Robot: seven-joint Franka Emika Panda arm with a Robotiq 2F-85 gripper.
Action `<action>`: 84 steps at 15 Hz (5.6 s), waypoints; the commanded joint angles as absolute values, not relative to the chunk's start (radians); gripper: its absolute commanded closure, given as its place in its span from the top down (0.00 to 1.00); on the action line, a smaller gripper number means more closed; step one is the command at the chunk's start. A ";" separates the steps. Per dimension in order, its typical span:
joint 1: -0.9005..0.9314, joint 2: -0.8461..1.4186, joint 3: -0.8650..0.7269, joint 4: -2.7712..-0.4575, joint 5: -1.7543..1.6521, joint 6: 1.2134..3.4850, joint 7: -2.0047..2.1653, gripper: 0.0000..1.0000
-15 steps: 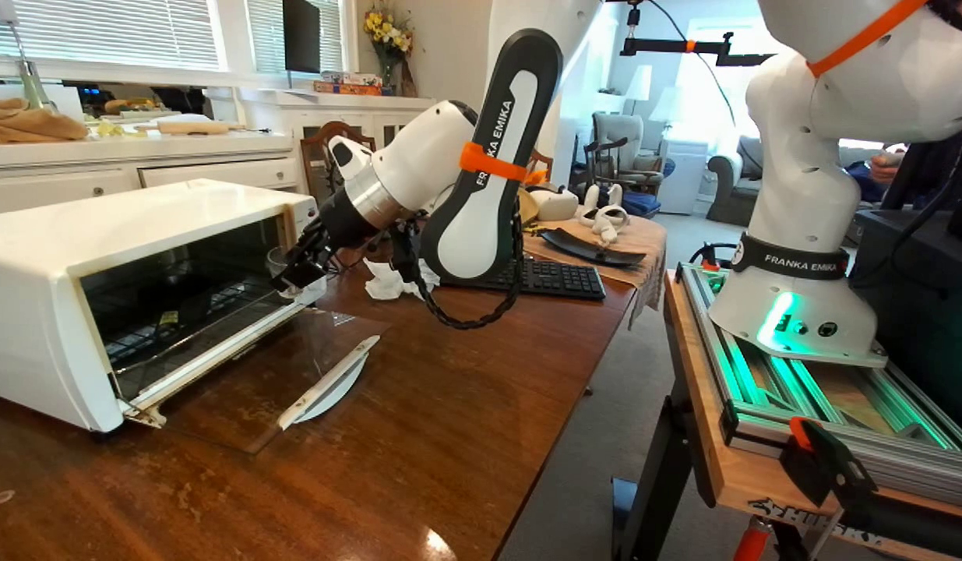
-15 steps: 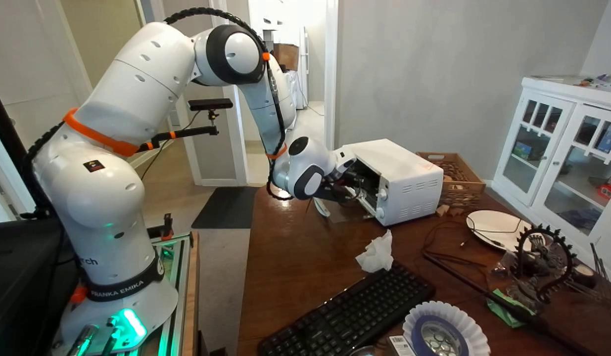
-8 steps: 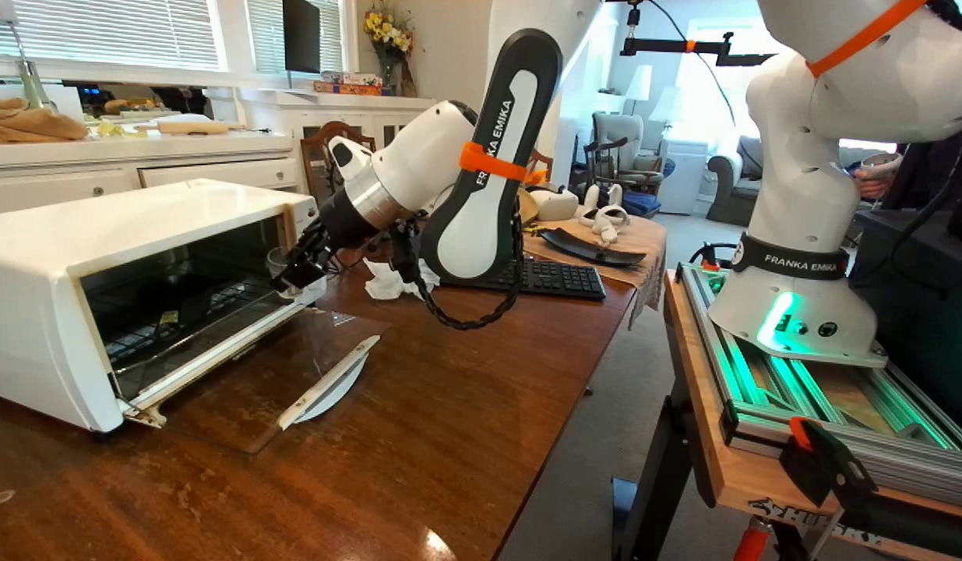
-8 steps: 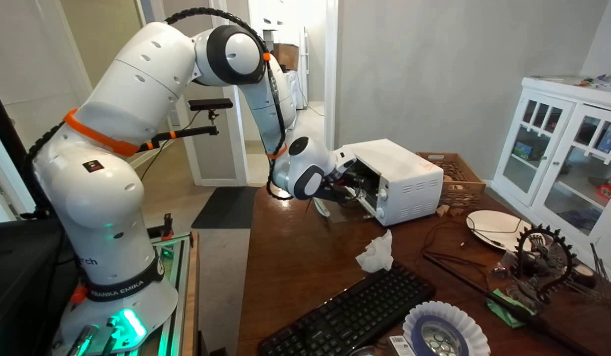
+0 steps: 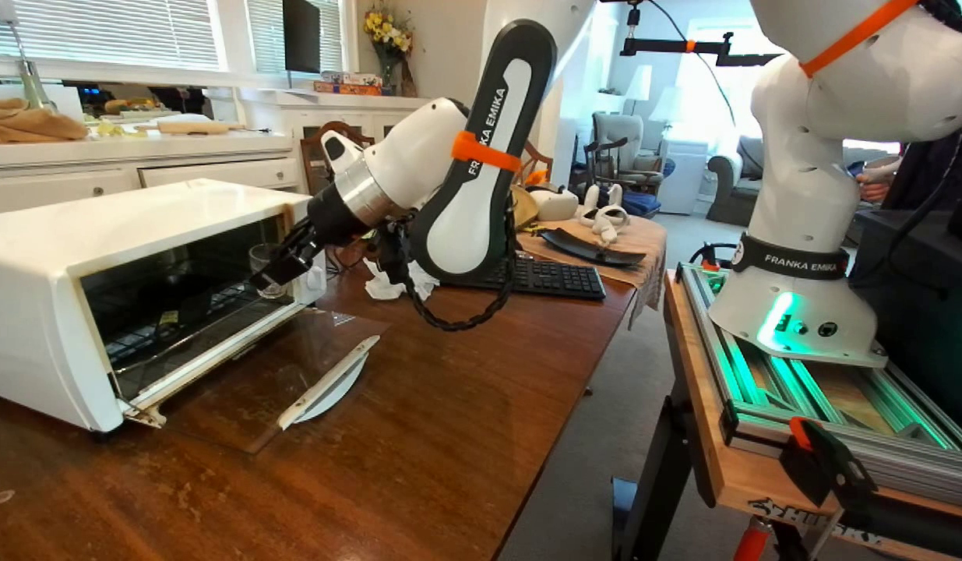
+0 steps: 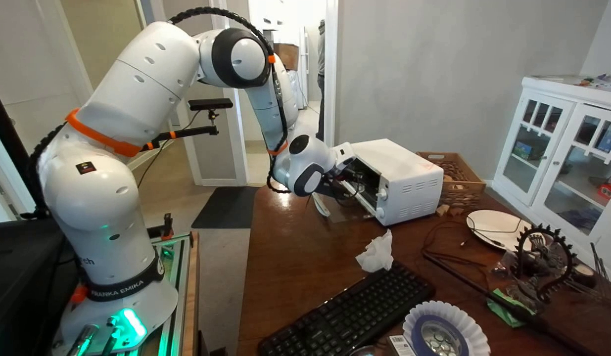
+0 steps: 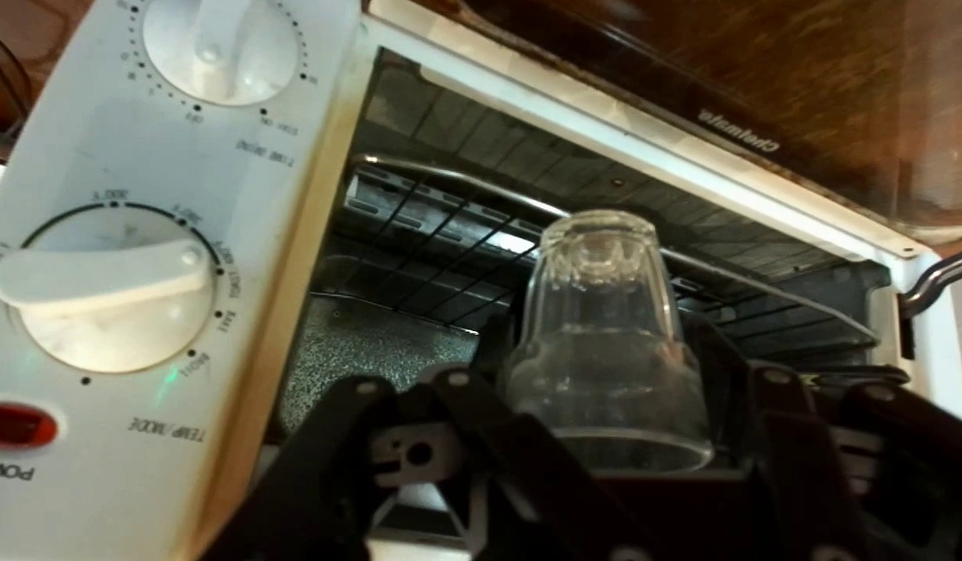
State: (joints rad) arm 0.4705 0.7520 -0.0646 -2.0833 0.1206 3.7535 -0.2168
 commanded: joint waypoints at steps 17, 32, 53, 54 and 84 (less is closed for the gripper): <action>0.397 0.883 -0.021 -1.926 0.123 3.808 -0.196 0.30; 0.395 1.011 -0.010 -1.725 0.112 3.782 -0.191 0.30; 0.400 1.060 -0.012 -1.644 0.130 3.763 -0.185 1.00; 0.399 1.056 -0.010 -1.650 0.128 3.761 -0.184 1.00; 0.345 0.458 0.107 -2.484 0.255 3.591 -0.073 1.00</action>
State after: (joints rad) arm 0.3820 0.6061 0.1017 -2.3447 0.2900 3.7483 -0.0977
